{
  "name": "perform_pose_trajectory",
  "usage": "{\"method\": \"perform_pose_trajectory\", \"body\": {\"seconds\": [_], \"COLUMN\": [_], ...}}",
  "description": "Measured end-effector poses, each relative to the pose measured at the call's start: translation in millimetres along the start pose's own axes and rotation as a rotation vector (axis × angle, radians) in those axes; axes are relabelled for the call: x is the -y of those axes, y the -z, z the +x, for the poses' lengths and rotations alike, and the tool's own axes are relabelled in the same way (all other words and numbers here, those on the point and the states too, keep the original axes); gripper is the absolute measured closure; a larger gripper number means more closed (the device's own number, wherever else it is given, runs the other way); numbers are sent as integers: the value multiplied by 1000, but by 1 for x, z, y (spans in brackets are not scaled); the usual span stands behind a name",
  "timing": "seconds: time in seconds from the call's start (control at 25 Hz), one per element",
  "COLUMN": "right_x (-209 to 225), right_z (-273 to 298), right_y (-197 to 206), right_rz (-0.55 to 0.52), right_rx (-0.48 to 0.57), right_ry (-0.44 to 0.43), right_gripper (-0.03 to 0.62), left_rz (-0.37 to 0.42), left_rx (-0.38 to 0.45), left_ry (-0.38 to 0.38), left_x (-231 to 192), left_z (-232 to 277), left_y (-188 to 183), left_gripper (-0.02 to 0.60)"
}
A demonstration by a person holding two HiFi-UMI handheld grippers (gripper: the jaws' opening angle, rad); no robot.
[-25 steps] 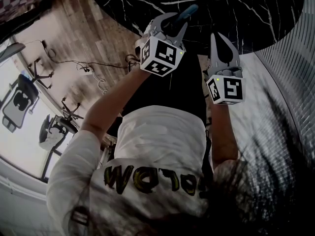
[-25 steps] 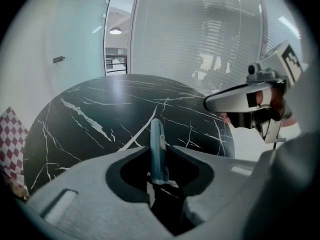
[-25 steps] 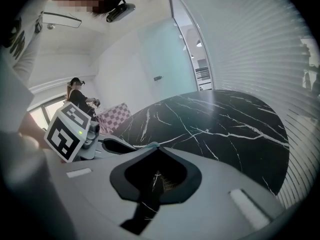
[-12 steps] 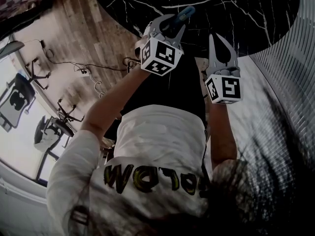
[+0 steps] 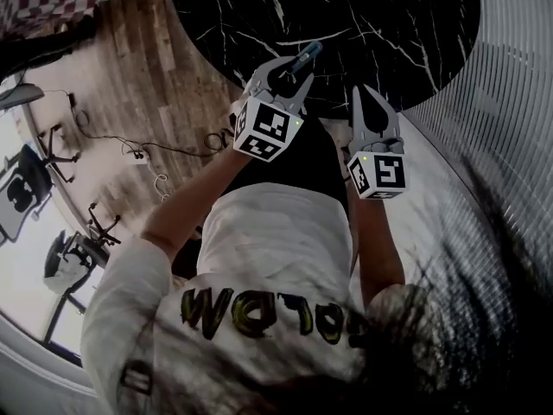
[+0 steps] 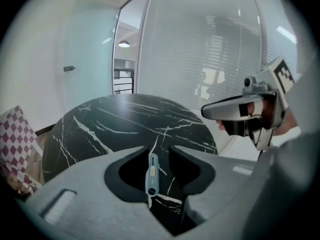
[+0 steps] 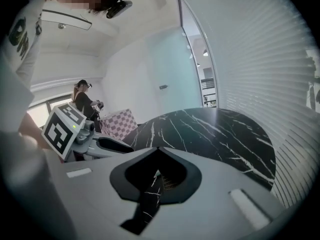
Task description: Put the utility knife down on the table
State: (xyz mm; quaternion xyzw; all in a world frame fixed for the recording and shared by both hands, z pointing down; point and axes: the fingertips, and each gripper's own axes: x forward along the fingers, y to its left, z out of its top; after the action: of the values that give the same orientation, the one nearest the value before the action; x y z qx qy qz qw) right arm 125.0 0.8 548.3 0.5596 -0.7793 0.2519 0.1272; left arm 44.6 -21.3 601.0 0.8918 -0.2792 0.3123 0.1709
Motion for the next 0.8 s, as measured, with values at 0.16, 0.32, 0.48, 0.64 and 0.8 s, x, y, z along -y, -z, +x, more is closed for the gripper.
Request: {"method": "perform_pose_trajectory", "body": {"seconds": [0.16, 0.32, 0.48, 0.64, 0.8], "right_x": [-16, -38, -56, -82, -97], "right_z": [-19, -38, -50, -78, -97], "right_y": [-49, -89, -122, -153, -180], "right_rz": [-33, -75, -104, -120, -143], "right_rx": [56, 120, 173, 202, 251], "right_ry": [-10, -35, -65, -79, -89], "right_gripper": [592, 592, 592, 592, 592], "left_rz": [-24, -21, -3, -16, -48], "left_rx": [114, 197, 260, 311, 406], "left_ry": [24, 47, 62, 74, 77], "left_x": [7, 17, 23, 33, 36], "left_z": [-44, -83, -113, -156, -189], "left_y": [-57, -99, -131, -155, -177], "left_gripper": [456, 472, 482, 497, 568]}}
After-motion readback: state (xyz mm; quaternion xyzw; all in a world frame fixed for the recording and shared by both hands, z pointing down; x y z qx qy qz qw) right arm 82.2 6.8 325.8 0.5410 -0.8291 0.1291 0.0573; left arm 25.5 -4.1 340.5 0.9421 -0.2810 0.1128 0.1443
